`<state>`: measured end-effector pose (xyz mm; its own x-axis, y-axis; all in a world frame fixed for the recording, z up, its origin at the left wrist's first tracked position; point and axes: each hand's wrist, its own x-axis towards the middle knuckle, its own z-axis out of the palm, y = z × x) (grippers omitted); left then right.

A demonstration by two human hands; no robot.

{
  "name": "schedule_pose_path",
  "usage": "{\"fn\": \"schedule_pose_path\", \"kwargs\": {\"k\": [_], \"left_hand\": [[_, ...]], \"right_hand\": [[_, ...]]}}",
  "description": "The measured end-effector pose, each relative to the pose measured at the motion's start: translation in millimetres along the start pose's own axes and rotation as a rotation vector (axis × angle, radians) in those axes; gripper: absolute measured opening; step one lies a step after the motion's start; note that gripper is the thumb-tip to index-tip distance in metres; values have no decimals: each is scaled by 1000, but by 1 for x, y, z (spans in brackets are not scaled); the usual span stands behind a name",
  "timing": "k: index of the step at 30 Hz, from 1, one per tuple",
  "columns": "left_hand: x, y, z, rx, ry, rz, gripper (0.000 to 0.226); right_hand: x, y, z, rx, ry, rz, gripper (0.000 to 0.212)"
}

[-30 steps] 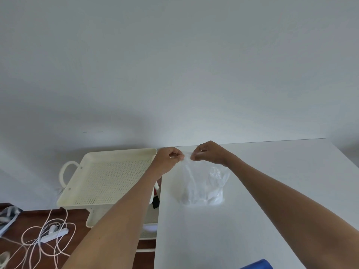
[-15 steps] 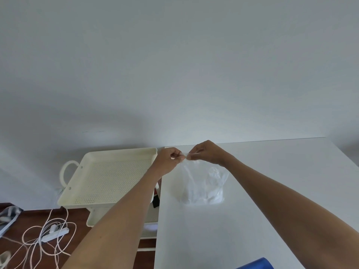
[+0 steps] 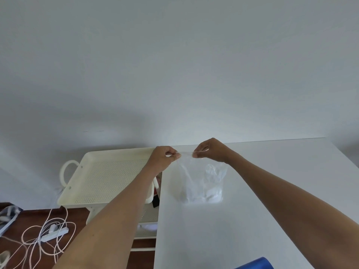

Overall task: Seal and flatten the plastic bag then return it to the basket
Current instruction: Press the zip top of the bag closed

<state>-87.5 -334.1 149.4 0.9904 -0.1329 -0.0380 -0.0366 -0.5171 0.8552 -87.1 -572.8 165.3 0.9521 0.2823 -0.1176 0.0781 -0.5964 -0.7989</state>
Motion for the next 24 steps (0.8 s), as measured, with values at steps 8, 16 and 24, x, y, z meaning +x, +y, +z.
{"fn": "schedule_pose_path", "kwargs": {"k": [8,16,24], "left_hand": [[-4,1,-2,-18,26,17,13],[-8,0,-3,-51,14,-18,16],[-13,-3,-5,-42,1,-64,17]], "right_hand": [[3,4,1,-96,75,-42,27],[2,13,-4,-133,126,-57,20],[-4,23,-11,-182,102,2,25]]}}
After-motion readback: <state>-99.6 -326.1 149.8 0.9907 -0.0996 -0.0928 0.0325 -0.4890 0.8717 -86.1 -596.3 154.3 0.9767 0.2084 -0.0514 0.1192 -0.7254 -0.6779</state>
